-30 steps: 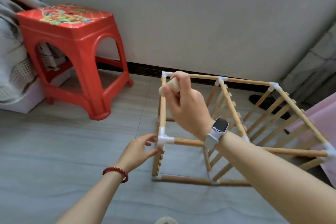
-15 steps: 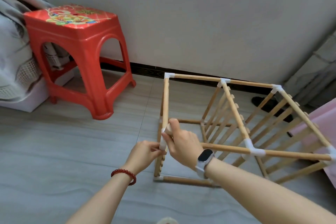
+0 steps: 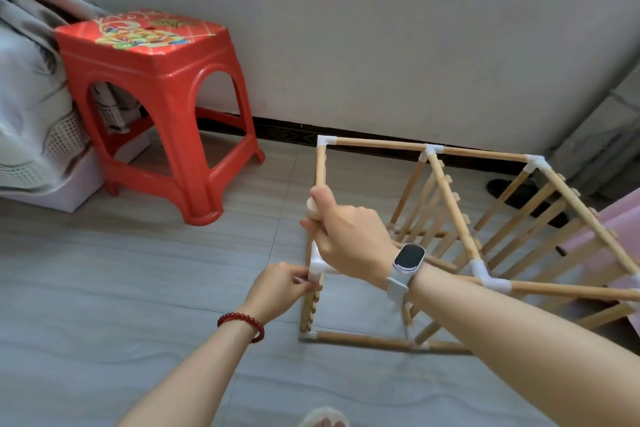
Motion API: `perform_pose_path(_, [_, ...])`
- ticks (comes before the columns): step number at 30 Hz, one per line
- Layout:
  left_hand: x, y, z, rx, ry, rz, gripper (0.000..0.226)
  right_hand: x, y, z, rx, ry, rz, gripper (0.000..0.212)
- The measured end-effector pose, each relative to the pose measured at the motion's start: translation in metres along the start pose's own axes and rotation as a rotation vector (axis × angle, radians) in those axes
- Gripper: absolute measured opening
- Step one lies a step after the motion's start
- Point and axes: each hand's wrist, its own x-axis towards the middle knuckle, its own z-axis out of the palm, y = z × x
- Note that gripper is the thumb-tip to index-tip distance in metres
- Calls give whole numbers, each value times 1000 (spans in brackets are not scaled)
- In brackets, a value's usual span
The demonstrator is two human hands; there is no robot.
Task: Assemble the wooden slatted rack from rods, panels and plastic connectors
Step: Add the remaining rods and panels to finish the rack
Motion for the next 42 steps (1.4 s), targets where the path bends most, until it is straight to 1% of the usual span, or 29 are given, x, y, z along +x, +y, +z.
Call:
perform_pose_path(2, [-3, 1, 1, 3, 4, -3, 22, 12, -3, -11, 172, 258, -20, 25])
perform_pose_path(3, [-4, 1, 2, 11, 6, -7, 21, 8, -2, -9, 222, 281, 16, 24])
perform_pose_path(4, [-5, 1, 2, 21, 13, -3, 23, -2, -2, -2, 204, 186, 66, 23])
perform_pose_path(6, [-5, -1, 4, 17, 19, 6, 27, -26, 2, 17, 42, -174, 138, 25])
perform_pose_path(7, [-6, -2, 2, 10, -4, 5, 29, -35, 8, 23, 18, -248, 185, 26])
perform_pose_path(10, [-5, -5, -5, -13, -53, 11, 35, -38, 32, 20, 136, -198, 231, 25])
perform_pose_path(11, [-4, -5, -6, -51, -57, -5, 36, -38, 41, 16, 142, -198, 240, 25])
perform_pose_path(12, [-2, -3, -7, -128, -40, -31, 34, -42, 49, 12, 132, -201, 258, 26])
perform_pose_path(14, [0, 5, -8, -414, 14, -126, 27, -57, 66, 7, 72, -206, 316, 29])
perform_pose_path(16, [4, 17, -10, -663, 2, -199, 28, -78, 81, 2, 62, -148, 400, 30])
perform_pose_path(17, [6, 22, -8, -695, -34, -209, 29, -89, 87, 0, 92, -105, 442, 29])
perform_pose_path(19, [8, 30, -3, -599, -90, -192, 27, -105, 95, -3, 182, -40, 482, 26])
perform_pose_path(20, [8, 34, 2, -551, -82, -189, 26, -112, 96, -2, 219, -21, 487, 23])
perform_pose_path(24, [12, 42, 14, -517, 51, -251, 24, -120, 92, -1, 357, 70, 545, 20])
perform_pose_path(27, [15, 49, 10, -474, 126, -238, 21, -114, 89, -5, 427, 116, 576, 22])
perform_pose_path(31, [25, 70, -19, -457, 332, -199, 22, -96, 79, -16, 568, 204, 538, 20])
perform_pose_path(35, [34, 95, -61, -453, 463, -135, 27, -73, 70, -33, 687, 248, 485, 13])
perform_pose_path(38, [36, 105, -78, -431, 564, -145, 33, -76, 77, -48, 731, 323, 535, 13])
perform_pose_path(40, [34, 98, -80, -386, 624, -216, 32, -90, 86, -50, 728, 281, 613, 11])
perform_pose_path(42, [30, 77, -80, -338, 647, -281, 29, -106, 93, -46, 659, 210, 628, 7])
